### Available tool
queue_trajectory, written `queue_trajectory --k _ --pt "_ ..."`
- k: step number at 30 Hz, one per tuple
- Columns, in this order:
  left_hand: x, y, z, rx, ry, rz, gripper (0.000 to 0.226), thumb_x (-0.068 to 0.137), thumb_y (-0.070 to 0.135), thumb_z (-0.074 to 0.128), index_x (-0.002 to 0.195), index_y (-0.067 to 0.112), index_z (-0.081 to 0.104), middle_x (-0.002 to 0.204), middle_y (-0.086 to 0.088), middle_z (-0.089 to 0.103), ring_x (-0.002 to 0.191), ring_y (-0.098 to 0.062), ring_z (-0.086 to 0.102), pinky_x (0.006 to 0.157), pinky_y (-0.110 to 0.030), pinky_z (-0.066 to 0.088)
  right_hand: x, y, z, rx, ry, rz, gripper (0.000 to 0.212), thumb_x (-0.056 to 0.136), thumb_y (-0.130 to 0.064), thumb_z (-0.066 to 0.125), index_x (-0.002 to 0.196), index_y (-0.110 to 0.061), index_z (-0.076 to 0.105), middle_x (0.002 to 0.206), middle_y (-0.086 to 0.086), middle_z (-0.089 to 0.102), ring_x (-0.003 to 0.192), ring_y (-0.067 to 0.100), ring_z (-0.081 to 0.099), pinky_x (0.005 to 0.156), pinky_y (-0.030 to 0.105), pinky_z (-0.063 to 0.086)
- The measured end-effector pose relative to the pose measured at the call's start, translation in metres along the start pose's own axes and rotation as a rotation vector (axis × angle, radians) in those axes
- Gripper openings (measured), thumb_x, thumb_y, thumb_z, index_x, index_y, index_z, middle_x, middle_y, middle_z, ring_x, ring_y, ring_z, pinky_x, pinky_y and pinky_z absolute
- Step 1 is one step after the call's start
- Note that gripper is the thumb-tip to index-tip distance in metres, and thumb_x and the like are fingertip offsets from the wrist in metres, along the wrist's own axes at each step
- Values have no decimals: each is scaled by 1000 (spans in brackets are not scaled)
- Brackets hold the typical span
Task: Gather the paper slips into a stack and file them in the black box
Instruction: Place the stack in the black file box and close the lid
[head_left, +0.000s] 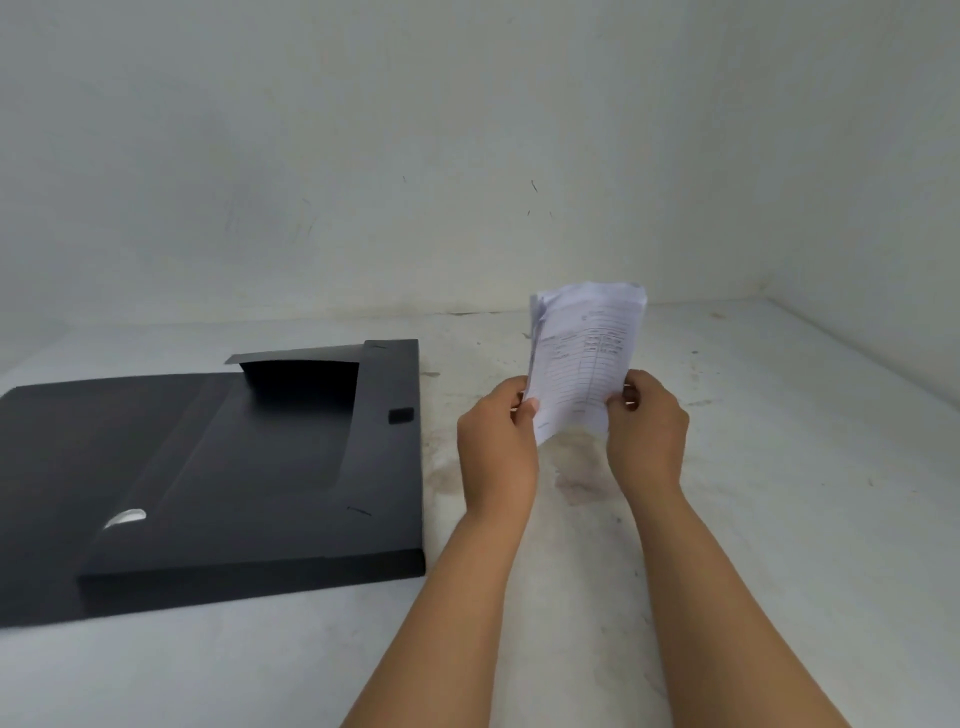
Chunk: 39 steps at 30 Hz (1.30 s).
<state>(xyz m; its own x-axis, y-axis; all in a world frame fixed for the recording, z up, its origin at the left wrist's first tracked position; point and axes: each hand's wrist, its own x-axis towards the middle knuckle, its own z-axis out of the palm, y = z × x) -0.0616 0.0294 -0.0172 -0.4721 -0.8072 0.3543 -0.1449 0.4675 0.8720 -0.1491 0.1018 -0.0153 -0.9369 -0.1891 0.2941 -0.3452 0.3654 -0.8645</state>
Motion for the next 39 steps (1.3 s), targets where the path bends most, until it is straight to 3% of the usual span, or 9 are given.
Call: queue_trajectory --k 5,9,13,15,17,20,28,33,39 --pt "8 26 -43 9 -71 20 26 87 8 59 109 15 71 93 1 73 83 -15 66 67 -17 46 -33 -27 10 170 89 9 30 94 -8 45 120 -10 60 104 3 66 81 14 54 73 25 39" --pt "34 21 -118 -57 -147 -12 23 83 6 61 99 18 74 88 -3 76 81 -21 71 79 -41 59 -61 -64 30 221 -32 -106 29 96 -18 47 123 -17 58 97 -3 61 79 14 56 73 25 45" --pt "46 3 -195 -166 -235 -199 28 87 -3 59 114 3 66 91 -4 72 66 -5 71 60 -19 59 -82 -90 59 151 -268 -196 31 97 -25 47 126 -21 54 92 -6 58 76 11 56 67 18 43" --pt "48 -12 -226 -119 -246 -263 29 86 0 61 115 5 65 96 -3 72 72 -5 71 57 -14 57 -94 -96 76 77 -377 -254 33 96 -28 48 128 -22 52 89 -6 60 75 9 57 64 19 44" --pt "50 -29 -250 -60 -222 -320 30 86 1 62 115 7 65 101 -4 72 80 -8 69 57 -13 57 -105 -95 91 -27 -449 -299 38 95 -31 48 132 -22 49 94 -5 61 89 12 58 75 22 46" --pt "52 -51 -271 -5 -185 -397 29 85 0 62 114 6 65 103 -6 71 81 -10 67 60 -16 55 -115 -84 103 -322 -516 -441 41 96 -33 45 136 -22 45 128 -2 57 124 18 44 102 31 40" --pt "62 -78 -264 76 -234 -596 32 85 -8 59 116 -5 60 116 -21 66 92 -27 64 80 -33 53 -116 -78 107 -482 -535 -489 30 98 -26 37 115 -16 59 124 -2 60 128 17 43 106 30 37" --pt "62 -80 -239 110 -348 -647 48 83 -9 61 128 1 49 120 -22 61 91 -26 63 62 -25 54 -117 -79 108 -469 -511 -487 28 97 -26 39 113 -16 60 120 -1 62 122 15 46 102 29 40" --pt "59 -68 -205 148 -528 -611 50 81 -6 65 128 3 50 115 -18 63 89 -20 63 66 -21 55 -116 -79 108 -460 -516 -490 31 98 -23 37 120 -15 58 127 0 59 125 16 45 104 28 38"
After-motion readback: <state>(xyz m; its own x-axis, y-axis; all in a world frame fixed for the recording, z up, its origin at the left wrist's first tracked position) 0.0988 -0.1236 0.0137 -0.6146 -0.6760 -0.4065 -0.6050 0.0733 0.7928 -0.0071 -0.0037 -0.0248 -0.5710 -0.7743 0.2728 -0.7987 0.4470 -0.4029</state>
